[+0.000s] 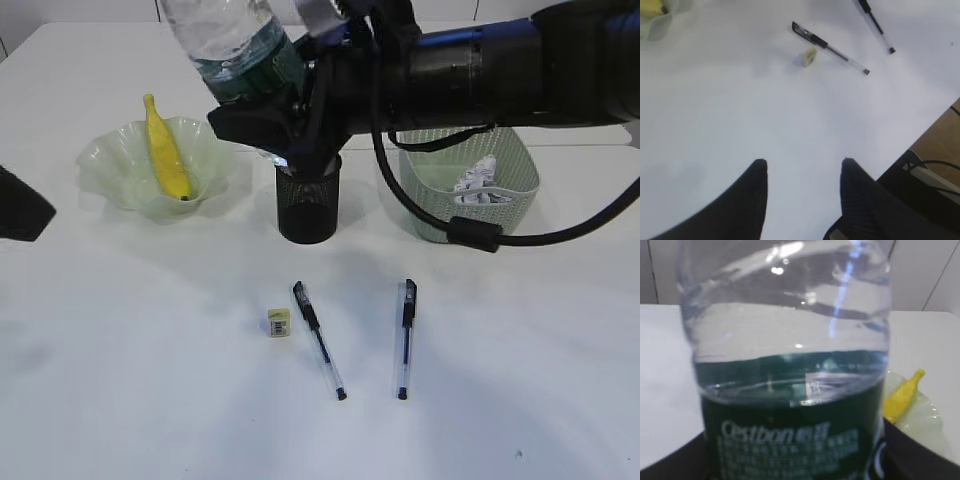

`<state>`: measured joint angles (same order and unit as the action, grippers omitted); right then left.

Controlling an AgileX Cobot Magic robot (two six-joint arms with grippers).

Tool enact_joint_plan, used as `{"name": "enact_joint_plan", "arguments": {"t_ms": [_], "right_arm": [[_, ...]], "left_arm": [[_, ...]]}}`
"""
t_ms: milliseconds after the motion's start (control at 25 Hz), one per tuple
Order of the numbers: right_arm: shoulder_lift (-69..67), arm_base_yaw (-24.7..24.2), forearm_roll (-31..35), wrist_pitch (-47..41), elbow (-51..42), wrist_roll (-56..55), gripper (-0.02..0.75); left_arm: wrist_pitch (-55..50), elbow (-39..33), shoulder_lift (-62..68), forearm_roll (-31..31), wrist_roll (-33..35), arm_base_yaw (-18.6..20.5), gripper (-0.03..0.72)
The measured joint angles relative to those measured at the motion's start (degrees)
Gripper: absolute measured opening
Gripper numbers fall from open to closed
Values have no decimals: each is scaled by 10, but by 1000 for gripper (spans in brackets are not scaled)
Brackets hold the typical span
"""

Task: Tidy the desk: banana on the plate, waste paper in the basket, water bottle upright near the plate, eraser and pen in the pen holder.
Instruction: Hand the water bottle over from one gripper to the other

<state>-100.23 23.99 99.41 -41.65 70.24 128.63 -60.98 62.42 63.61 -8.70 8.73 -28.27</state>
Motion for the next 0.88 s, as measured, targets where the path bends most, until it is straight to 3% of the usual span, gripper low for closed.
{"name": "enact_joint_plan", "arguments": {"t_ms": [440, 680, 880], "right_arm": [[0, -28, -11, -74, 0, -83, 417], [0, -29, -15, -74, 0, -85, 417], [0, -29, -16, -74, 0, -85, 417]], "left_arm": [[107, -4, 0, 0, 0, 0, 337], [342, -97, 0, -4, 0, 0, 337], [550, -184, 0, -44, 0, -3, 337]]}}
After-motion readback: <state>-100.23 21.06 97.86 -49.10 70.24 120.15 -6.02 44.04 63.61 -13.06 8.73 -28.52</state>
